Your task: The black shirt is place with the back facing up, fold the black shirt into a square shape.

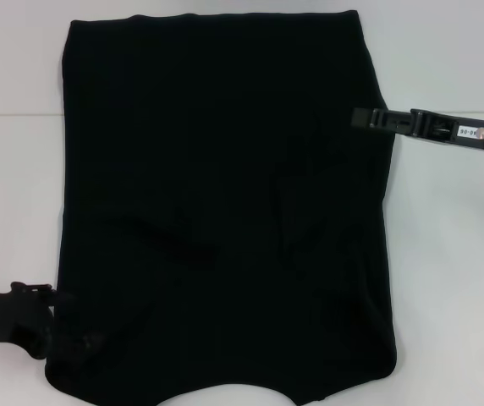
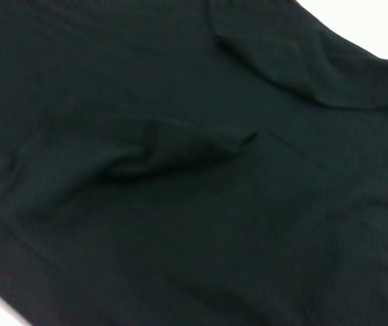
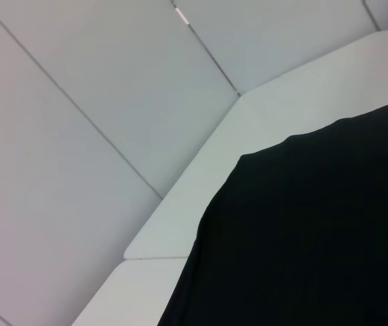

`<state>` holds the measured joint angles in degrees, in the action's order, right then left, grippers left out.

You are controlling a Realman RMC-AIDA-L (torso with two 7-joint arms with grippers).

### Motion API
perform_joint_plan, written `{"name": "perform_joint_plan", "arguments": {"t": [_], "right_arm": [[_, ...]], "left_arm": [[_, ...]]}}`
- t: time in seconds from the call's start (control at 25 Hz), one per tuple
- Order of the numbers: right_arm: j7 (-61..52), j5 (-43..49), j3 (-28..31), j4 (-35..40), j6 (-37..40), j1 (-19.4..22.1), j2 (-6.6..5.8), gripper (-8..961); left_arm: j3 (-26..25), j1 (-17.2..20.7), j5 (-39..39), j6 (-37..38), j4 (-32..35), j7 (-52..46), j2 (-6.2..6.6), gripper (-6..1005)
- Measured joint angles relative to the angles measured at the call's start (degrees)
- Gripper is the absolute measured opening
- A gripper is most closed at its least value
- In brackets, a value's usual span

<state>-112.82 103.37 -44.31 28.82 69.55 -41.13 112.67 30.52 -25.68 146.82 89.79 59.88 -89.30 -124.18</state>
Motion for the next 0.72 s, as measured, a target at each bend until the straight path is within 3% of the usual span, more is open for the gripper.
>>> {"name": "perform_joint_plan", "arguments": {"t": [0.72], "right_arm": [[0.0,0.0,0.7,0.0,-0.5,-0.3,0.01,687]], "left_arm": [[-0.1,0.5,-0.1,0.7,0.0,2.0,-0.13,822]]}}
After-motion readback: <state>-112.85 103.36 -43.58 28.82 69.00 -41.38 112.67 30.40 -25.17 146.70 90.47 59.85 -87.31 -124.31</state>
